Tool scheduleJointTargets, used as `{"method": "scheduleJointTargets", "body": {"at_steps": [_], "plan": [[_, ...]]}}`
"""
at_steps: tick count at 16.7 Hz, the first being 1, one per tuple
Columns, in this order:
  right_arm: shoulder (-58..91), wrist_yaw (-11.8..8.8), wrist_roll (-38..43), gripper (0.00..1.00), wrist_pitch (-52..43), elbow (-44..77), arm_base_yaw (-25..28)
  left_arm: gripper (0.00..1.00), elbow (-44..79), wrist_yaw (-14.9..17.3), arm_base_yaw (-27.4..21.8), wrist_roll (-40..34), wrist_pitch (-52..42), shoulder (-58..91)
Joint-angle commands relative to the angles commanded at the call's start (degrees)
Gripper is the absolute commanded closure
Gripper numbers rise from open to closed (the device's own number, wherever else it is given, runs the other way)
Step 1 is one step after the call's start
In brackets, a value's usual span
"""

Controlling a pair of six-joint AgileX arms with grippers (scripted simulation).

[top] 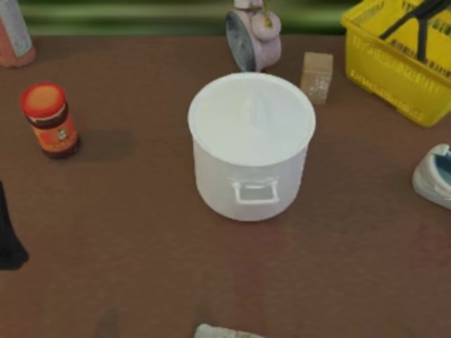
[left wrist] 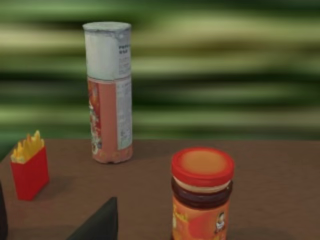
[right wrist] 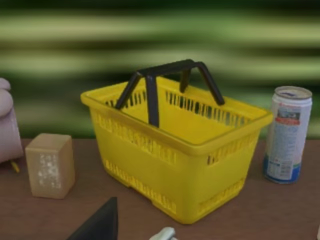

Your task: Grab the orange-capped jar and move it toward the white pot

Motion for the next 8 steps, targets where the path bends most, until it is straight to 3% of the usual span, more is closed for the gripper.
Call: {"method": "scheduleJointTargets", "body": {"at_steps": [8], "plan": [[0.0, 0.0, 0.0, 0.0, 0.0, 0.0, 0.0, 0.0, 9.8, -0.5, 0.7, 3.3, -5.2, 9.1]]}}
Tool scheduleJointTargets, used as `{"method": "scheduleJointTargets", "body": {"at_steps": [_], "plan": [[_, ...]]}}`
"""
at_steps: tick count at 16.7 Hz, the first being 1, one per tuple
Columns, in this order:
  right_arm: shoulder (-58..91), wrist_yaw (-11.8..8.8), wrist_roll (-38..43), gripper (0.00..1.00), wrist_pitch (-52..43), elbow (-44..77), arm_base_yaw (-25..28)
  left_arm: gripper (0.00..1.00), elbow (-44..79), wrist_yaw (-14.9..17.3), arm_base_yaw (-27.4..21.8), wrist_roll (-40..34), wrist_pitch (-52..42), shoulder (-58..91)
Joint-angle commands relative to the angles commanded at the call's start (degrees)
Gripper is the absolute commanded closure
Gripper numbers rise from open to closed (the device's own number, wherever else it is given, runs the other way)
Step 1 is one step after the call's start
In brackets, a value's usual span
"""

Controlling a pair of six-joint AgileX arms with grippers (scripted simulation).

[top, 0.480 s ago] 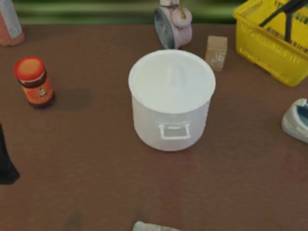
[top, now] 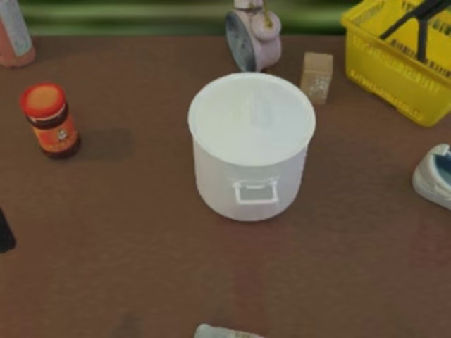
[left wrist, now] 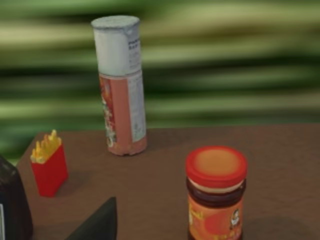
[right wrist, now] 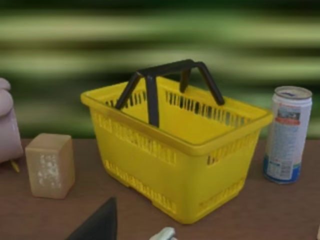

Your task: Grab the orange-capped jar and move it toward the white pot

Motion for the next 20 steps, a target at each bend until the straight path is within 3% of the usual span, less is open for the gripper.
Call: {"method": "scheduleJointTargets", "body": {"at_steps": [7, 20], "plan": [[0.0, 0.0, 0.0, 0.0, 0.0, 0.0, 0.0, 0.0, 27.9, 0.2, 0.2, 9.9, -16.7, 28.3], [0.0, 0.0, 0.0, 0.0, 0.0, 0.0, 0.0, 0.0, 95.6, 1.2, -1.1, 34.4, -58.9, 99.8]]}}
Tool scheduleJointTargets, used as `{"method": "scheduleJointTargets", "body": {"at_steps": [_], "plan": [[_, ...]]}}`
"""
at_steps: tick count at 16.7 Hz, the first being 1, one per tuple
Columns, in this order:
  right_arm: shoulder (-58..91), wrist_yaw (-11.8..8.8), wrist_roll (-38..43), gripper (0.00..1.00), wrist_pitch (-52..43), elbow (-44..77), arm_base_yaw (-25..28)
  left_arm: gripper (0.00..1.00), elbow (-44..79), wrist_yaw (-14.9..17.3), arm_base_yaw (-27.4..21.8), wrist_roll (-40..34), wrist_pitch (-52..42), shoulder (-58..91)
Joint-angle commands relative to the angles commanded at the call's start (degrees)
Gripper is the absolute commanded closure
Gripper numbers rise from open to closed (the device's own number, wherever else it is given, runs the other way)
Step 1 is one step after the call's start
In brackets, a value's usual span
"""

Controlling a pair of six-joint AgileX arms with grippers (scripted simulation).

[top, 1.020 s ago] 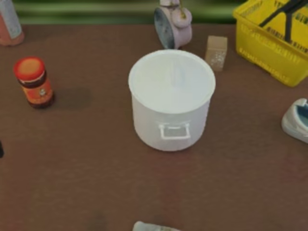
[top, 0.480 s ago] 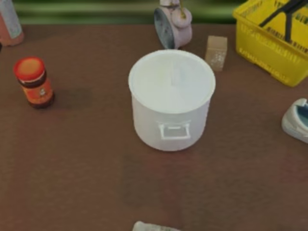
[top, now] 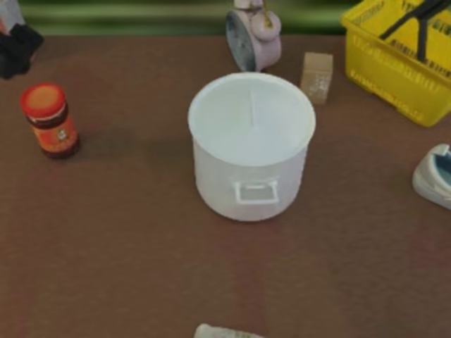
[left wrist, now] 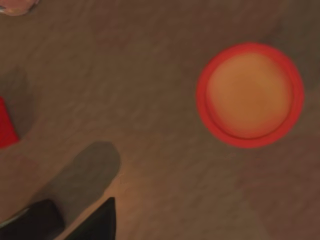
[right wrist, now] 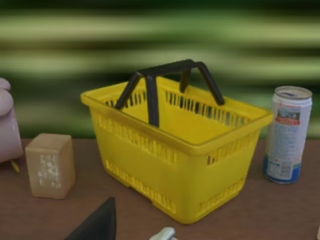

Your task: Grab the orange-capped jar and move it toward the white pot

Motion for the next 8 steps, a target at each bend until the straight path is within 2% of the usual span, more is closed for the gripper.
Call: {"method": "scheduleJointTargets", "body": {"at_steps": [4, 8], "plan": [[0.0, 0.0, 0.0, 0.0, 0.0, 0.0, 0.0, 0.0, 16.6, 0.0, -0.3, 6.0, -10.4, 18.1], [0.0, 0.0, 0.0, 0.0, 0.0, 0.0, 0.0, 0.0, 27.5, -0.2, -0.5, 10.0, -17.2, 30.0]]}}
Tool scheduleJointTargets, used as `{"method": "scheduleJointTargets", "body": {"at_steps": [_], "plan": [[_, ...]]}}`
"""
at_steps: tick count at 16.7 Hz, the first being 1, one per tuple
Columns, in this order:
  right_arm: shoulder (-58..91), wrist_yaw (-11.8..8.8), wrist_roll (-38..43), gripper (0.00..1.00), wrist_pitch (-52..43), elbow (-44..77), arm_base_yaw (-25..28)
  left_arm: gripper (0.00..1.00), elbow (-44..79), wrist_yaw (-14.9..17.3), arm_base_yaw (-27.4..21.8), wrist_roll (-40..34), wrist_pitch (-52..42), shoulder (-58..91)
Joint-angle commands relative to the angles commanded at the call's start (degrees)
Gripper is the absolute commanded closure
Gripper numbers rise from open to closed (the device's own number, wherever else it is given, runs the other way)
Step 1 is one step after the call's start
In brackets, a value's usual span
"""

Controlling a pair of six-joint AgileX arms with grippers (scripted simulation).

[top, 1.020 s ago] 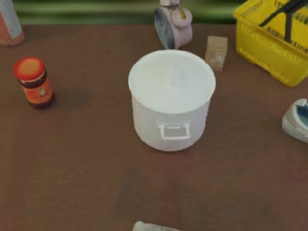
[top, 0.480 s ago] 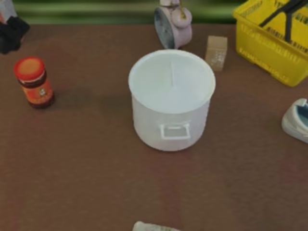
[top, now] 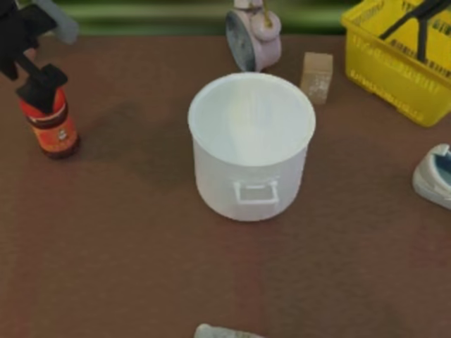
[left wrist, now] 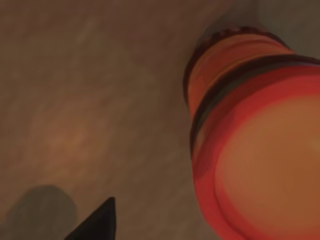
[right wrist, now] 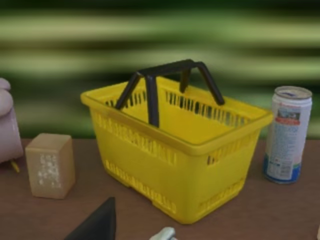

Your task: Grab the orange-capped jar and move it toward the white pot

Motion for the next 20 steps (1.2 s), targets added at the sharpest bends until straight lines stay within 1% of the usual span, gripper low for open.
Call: {"method": "scheduleJointTargets", "body": {"at_steps": [3, 9, 11, 15, 20], "plan": [[0.0, 0.0, 0.0, 0.0, 0.0, 0.0, 0.0, 0.0, 3.1, -0.1, 0.0, 1.1, -1.9, 3.4], [0.0, 0.0, 0.0, 0.0, 0.0, 0.0, 0.0, 0.0, 2.7, -0.1, 0.2, 1.1, -1.6, 3.4], [0.0, 0.0, 0.0, 0.0, 0.0, 0.0, 0.0, 0.0, 0.5, -0.1, 0.0, 1.2, 0.5, 3.2], [0.0, 0.0, 0.0, 0.0, 0.0, 0.0, 0.0, 0.0, -7.7, -0.1, 0.0, 1.2, 8.4, 3.0], [0.0, 0.0, 0.0, 0.0, 0.0, 0.0, 0.0, 0.0, -9.0, -0.1, 0.0, 1.2, 9.7, 3.0]]}}
